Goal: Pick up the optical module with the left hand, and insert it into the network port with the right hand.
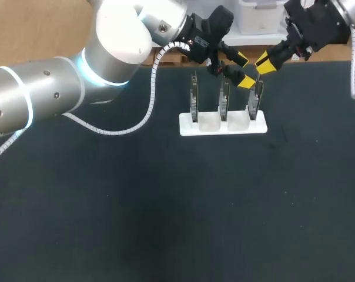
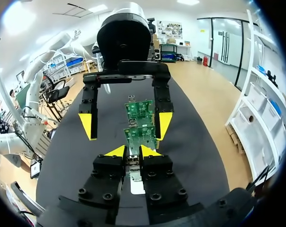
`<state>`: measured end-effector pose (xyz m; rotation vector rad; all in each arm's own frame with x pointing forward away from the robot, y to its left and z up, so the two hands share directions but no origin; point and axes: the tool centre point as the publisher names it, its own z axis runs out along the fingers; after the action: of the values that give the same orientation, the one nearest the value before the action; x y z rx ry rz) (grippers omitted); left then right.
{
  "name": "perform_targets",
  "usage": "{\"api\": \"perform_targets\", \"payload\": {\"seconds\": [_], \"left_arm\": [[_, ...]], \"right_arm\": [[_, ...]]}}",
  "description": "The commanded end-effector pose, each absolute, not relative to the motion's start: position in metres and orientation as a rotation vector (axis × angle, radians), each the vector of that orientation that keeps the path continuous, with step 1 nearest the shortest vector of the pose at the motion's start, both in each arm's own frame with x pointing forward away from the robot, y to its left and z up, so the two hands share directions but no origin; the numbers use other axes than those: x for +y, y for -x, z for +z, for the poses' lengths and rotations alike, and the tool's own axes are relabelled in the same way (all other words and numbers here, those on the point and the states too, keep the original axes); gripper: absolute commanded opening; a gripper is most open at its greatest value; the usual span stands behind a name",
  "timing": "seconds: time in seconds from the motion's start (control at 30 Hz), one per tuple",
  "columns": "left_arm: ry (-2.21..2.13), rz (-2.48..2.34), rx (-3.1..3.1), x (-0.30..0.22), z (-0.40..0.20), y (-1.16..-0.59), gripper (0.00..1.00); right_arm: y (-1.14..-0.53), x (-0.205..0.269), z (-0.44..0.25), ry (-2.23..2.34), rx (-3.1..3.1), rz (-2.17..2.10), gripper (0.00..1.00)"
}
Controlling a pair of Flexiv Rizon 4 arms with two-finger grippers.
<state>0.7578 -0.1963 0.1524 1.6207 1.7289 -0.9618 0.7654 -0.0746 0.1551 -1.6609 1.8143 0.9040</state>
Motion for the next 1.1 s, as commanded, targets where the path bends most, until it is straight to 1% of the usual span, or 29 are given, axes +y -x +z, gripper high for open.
{"api": "perform_targets", "payload": {"seconds": [0.03,0.07,0.1,0.13,0.37,0.53,0.57,0.63,0.67,0.7,0.73,0.8,0.87,0.9,0.93,0.97,1.1], "left_arm": [[-1.625,-0.962,1.731,-0.197,0.153,-0.760,1.00],[-1.625,-0.962,1.731,-0.197,0.153,-0.760,1.00],[-1.625,-0.962,1.731,-0.197,0.153,-0.760,1.00],[-1.625,-0.962,1.731,-0.197,0.153,-0.760,1.00],[-1.625,-0.962,1.731,-0.197,0.153,-0.760,1.00],[-1.625,-0.962,1.731,-0.197,0.153,-0.760,1.00],[-1.625,-0.962,1.731,-0.197,0.153,-0.760,1.00],[-1.625,-0.962,1.731,-0.197,0.153,-0.760,1.00],[-1.625,-0.962,1.731,-0.197,0.153,-0.760,1.00],[-1.625,-0.962,1.731,-0.197,0.153,-0.760,1.00],[-1.625,-0.962,1.731,-0.197,0.153,-0.760,1.00],[-1.625,-0.962,1.731,-0.197,0.153,-0.760,1.00],[-1.625,-0.962,1.731,-0.197,0.153,-0.760,1.00],[-1.625,-0.962,1.731,-0.197,0.153,-0.760,1.00],[-1.625,-0.962,1.731,-0.197,0.153,-0.760,1.00],[-1.625,-0.962,1.731,-0.197,0.153,-0.760,1.00],[-1.625,-0.962,1.731,-0.197,0.153,-0.760,1.00]], "right_arm": [[-0.765,-0.075,0.155,1.665,1.814,0.904,0.22],[-0.765,-0.075,0.155,1.666,1.815,0.901,0.44],[-0.765,-0.074,0.156,1.664,1.818,0.896,0.86],[-0.765,-0.074,0.156,1.662,1.818,0.897,1.00],[-0.766,-0.076,0.162,1.644,1.818,0.887,1.00],[-0.769,-0.085,0.171,1.607,1.820,0.869,1.00],[-0.769,-0.088,0.172,1.597,1.822,0.861,0.94],[-0.770,-0.094,0.175,1.584,1.824,0.856,0.91],[-0.770,-0.097,0.176,1.578,1.826,0.849,0.71],[-0.770,-0.100,0.177,1.574,1.828,0.840,0.64],[-0.770,-0.103,0.178,1.566,1.831,0.837,0.62],[-0.770,-0.108,0.178,1.557,1.836,0.833,0.54],[-0.770,-0.111,0.177,1.539,1.850,0.824,0.37],[-0.770,-0.112,0.176,1.525,1.855,0.827,0.25],[-0.770,-0.113,0.176,1.523,1.855,0.826,0.04],[-0.769,-0.113,0.176,1.519,1.855,0.827,0.00],[-0.767,-0.114,0.176,1.508,1.853,0.831,0.00]]}}
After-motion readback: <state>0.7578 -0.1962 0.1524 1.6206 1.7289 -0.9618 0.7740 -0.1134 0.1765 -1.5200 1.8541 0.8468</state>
